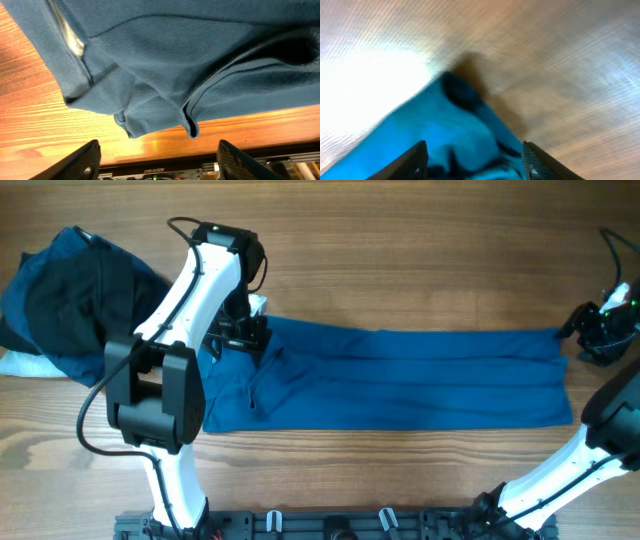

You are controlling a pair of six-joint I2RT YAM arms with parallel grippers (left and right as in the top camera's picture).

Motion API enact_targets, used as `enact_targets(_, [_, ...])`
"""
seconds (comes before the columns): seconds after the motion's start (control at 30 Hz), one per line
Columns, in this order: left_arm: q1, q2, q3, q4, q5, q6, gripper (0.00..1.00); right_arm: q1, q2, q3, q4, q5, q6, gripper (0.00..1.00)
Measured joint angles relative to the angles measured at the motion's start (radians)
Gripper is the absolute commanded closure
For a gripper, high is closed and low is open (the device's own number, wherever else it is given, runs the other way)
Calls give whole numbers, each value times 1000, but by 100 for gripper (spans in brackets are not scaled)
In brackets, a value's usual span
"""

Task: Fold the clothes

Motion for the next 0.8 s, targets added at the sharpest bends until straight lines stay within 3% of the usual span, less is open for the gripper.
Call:
enact_targets(0.13, [14,-21,63,-13,27,0,38,-20,0,0,5,-86,-53,39])
enact_targets(0.2, [16,-52,93,-13,37,-2,38,-47,0,0,-3,-133,-78,38])
enact_targets(0.47, [16,-378,177,72,62,1,6,-234,-1,-21,-24,-208,-176,30])
enact_targets(0.63, [16,-499,182,135,69,0,4,-217,-3,-130,39,-242,-262,27])
enact_targets(0.8, [16,-500,182,129,69,0,3,-165,-5,-207,80,-252,-338,26])
